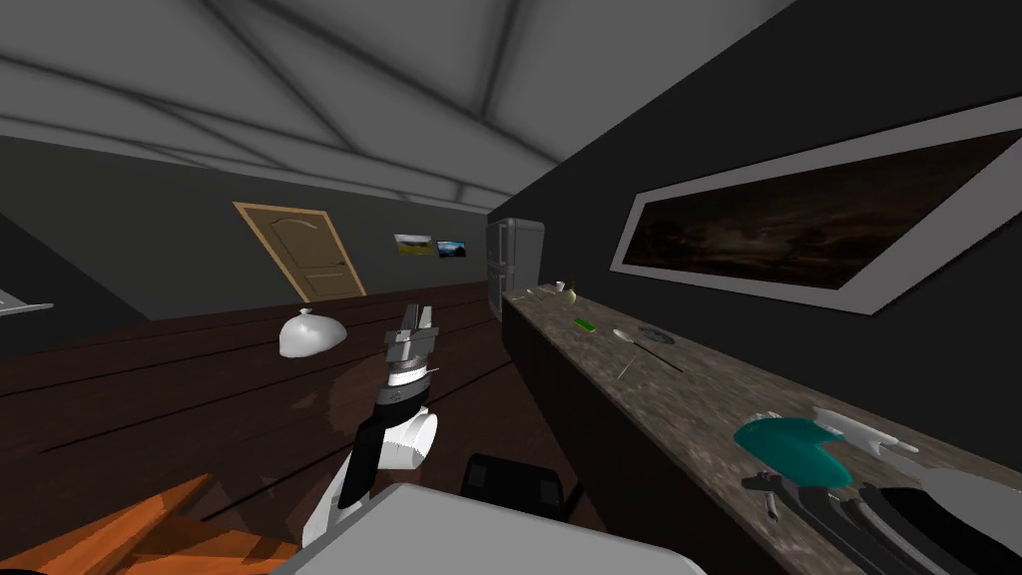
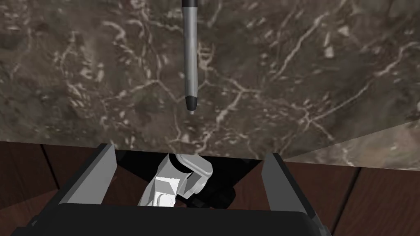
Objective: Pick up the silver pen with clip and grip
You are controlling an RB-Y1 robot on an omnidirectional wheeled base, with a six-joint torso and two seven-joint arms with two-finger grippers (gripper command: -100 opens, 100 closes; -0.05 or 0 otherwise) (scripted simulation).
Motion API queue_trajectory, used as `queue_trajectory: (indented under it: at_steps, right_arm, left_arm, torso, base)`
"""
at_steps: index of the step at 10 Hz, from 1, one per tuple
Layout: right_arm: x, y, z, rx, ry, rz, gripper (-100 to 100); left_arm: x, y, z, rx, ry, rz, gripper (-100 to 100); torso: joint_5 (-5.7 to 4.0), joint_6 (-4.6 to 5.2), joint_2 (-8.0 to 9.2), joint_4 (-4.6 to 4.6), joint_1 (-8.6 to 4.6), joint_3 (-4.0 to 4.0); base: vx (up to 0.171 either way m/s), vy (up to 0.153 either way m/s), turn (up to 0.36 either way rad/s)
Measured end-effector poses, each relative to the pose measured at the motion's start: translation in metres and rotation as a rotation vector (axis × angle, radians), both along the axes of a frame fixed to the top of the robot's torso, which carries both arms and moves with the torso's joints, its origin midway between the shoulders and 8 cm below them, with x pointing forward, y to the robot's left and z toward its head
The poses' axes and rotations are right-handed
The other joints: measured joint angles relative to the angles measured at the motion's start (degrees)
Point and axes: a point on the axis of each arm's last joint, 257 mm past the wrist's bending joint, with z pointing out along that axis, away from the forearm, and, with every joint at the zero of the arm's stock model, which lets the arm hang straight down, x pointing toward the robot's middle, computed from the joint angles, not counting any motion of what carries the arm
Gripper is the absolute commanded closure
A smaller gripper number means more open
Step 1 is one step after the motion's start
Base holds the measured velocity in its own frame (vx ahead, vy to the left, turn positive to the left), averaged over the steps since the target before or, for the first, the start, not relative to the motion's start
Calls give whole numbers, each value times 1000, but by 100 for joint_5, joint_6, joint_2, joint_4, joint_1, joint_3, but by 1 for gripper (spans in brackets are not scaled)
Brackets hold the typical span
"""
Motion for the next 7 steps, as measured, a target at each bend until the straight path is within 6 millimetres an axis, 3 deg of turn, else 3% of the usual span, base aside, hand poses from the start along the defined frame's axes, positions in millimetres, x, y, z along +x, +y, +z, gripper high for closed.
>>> queue_trajectory:
  at_steps: [2, 3, 4, 7]
  right_arm:
    - [-5, -6, 1, -17, 19, 31, -100]
    - [-5, -6, 1, -18, 20, 34, 0]
    - [-5, -6, 1, -18, 19, 33, -100]
    - [-16, -9, -11, -17, 15, 61, -100]
  left_arm:
    - [0, 0, 0, 0, 0, 0, 0]
    - [0, 0, 0, 0, 0, 0, 0]
    - [0, 0, 0, -1, 0, 0, 0]
    - [0, 0, 0, -1, 0, 0, 0]
  torso:
    - [7, 0, 3, 1, 35, 2]
    - [14, 4, 24, 5, 72, 13]
    - [22, 5, 43, 10, 99, 25]
    - [29, 6, 23, 6, 126, 13]
  base:
    - [94, -128, 89]
    - [11, -17, 0]
    - [69, 7, -132]
    - [96, 34, -96]
